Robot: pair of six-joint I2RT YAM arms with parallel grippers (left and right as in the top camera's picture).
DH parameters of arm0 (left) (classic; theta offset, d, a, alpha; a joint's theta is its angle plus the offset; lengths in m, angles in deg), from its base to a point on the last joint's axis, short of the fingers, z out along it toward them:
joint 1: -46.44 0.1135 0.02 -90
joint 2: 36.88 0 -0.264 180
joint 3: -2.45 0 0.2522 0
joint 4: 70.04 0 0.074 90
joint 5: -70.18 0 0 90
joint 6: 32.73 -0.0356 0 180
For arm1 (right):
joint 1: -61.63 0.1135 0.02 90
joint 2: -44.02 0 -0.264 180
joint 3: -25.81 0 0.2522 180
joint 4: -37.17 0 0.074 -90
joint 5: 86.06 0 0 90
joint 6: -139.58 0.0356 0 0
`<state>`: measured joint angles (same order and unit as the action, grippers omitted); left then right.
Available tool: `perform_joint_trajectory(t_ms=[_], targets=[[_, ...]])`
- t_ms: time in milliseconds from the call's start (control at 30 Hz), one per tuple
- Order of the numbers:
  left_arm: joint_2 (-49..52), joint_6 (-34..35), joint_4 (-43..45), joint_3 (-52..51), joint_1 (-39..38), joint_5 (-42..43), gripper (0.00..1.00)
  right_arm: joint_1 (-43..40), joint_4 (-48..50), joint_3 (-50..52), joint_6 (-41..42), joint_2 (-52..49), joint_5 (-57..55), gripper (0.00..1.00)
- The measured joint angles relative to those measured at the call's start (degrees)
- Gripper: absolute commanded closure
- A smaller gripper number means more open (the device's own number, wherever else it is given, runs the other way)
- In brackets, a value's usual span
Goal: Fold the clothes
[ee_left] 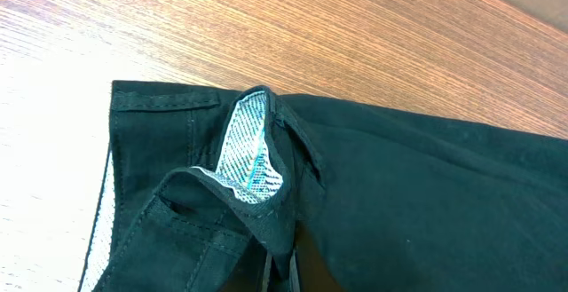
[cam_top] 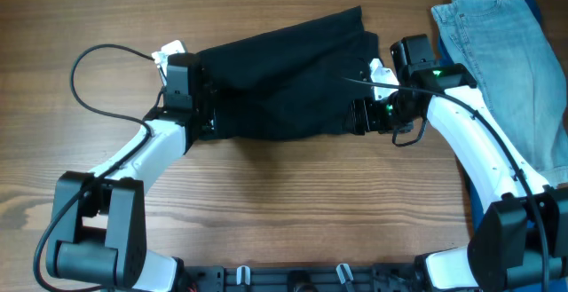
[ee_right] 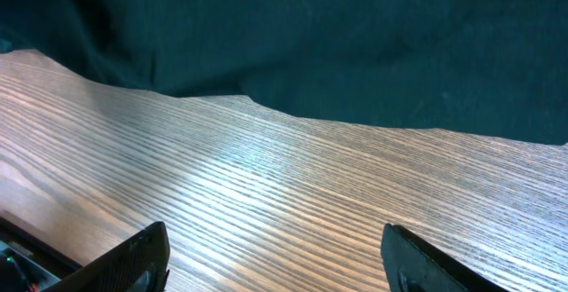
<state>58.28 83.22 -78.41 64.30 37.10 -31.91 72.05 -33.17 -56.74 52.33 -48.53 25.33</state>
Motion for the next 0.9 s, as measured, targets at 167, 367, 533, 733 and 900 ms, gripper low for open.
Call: perform_joint_trajectory(t_ms=[167, 367, 533, 733, 900], targets=[[0.0, 0.0, -0.83, 0.0, 0.74, -0.02, 0.96, 0.0, 0.0, 0.0, 0.0, 0.0, 0.0, 0.25], [0.0, 0.02, -2.27, 0.0, 0.79, -3.54, 0.96, 0.0, -0.04, 0.0, 0.02, 0.0, 0.0, 0.24], [0.0, 0.04, -1.9, 0.0, 0.83, -10.69, 0.96, 0.0, 0.0, 0.0, 0.17, 0.0, 0.0, 0.23], [0.0, 2.29, -1.7, 0.0, 0.85, -15.13, 0.0, 0.0, 0.0, 0.0, 0.2, 0.0, 0.02, 0.16], [0.0, 3.54, -5.79, 0.02, 0.9, -12.57, 0.0, 0.0, 0.92, 0.0, 0.13, 0.0, 0.11, 0.0]])
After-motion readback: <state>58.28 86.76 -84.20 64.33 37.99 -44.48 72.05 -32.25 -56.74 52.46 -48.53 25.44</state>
